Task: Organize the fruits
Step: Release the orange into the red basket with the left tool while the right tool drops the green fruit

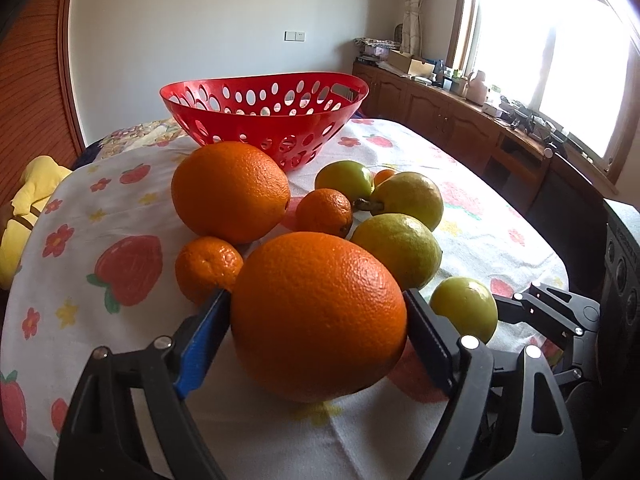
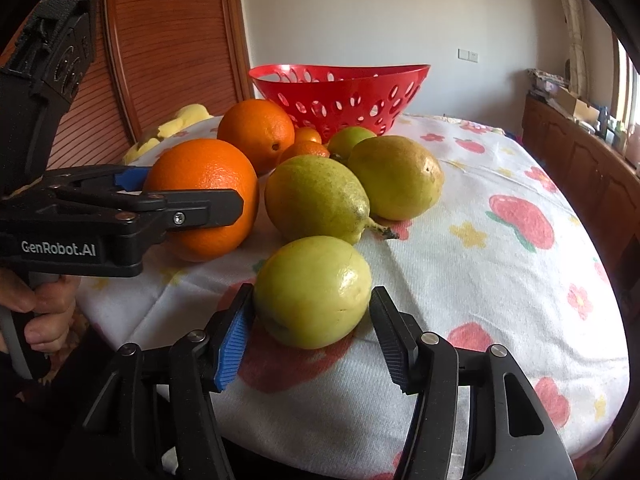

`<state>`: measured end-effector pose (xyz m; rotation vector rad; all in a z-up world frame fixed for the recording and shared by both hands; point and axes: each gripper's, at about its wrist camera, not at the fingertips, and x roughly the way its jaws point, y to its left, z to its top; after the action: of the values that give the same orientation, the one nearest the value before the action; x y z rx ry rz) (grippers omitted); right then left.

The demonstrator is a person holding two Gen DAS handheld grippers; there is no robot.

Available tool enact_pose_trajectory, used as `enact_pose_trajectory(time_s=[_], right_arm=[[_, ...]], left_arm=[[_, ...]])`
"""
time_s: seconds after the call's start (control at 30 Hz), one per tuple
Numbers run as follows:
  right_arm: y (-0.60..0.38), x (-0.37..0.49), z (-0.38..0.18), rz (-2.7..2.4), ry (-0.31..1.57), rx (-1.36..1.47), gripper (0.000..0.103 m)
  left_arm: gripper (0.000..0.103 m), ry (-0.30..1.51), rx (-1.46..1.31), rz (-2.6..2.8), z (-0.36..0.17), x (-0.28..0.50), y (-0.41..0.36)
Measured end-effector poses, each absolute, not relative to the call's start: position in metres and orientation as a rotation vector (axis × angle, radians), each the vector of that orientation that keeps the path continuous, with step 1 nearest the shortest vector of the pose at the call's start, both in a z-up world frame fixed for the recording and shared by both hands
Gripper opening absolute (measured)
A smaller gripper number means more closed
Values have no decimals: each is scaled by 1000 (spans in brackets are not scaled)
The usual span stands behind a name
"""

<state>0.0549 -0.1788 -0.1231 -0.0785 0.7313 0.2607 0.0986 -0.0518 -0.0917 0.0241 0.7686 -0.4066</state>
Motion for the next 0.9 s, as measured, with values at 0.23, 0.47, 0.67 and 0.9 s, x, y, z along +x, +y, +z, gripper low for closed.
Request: enact_pose_trajectory(time_s=[0.23, 0.47, 0.67, 0.9], right_arm=[[-180, 53, -123, 266, 724, -74, 55], [-181, 48, -114, 274, 700, -71, 55], [-186, 44, -94, 282, 659, -62, 55], [-192, 52, -63, 287, 603, -76, 55]], left_arm=[[84, 754, -2, -409, -90, 90, -43], [84, 712, -11, -411, -78, 84, -37], [84, 657, -24, -418, -54, 79, -28], [84, 607, -22, -388, -29, 89, -18]])
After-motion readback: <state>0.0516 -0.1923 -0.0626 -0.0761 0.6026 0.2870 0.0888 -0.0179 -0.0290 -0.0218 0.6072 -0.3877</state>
